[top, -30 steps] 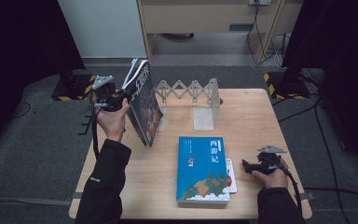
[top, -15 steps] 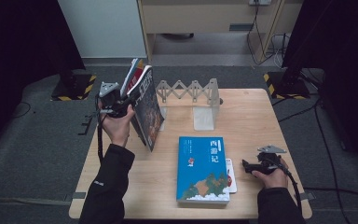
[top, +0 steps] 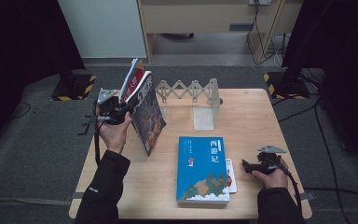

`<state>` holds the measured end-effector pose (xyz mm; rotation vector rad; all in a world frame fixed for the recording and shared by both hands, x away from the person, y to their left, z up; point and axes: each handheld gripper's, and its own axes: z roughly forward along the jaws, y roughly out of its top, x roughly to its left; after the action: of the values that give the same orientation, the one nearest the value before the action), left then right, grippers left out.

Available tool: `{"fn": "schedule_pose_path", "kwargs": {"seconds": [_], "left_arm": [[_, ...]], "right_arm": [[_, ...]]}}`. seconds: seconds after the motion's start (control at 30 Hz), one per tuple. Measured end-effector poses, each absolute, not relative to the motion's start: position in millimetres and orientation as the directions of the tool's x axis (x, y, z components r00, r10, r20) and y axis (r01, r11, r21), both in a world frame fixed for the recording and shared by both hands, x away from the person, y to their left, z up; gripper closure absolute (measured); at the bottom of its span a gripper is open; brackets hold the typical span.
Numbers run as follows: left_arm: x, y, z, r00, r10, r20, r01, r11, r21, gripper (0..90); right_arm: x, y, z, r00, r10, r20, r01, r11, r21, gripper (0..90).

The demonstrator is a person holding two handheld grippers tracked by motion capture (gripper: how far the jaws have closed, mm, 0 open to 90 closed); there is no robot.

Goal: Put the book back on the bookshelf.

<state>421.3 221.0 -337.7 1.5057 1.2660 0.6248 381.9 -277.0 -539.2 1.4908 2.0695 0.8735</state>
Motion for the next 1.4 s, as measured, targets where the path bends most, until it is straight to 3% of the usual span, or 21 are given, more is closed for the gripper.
{"fn": "schedule_pose_path", "kwargs": {"seconds": [0.77,1.4], "left_arm": [[398.9,222.5,-344.7,0.341,0.925,-0.17,0.458,-0.005,0.889,81.4],[421.8,210.1,-315.2,0.261,0.951,-0.167,0.344,0.07,0.936,82.0]], "right_arm": [[381.9,-277.1,-539.1,-0.322,0.947,0.011,0.669,0.219,0.71,4.3],[382.4,-276.9,-539.3,-0.324,0.946,0.01,0.667,0.221,0.711,3.8]]}}
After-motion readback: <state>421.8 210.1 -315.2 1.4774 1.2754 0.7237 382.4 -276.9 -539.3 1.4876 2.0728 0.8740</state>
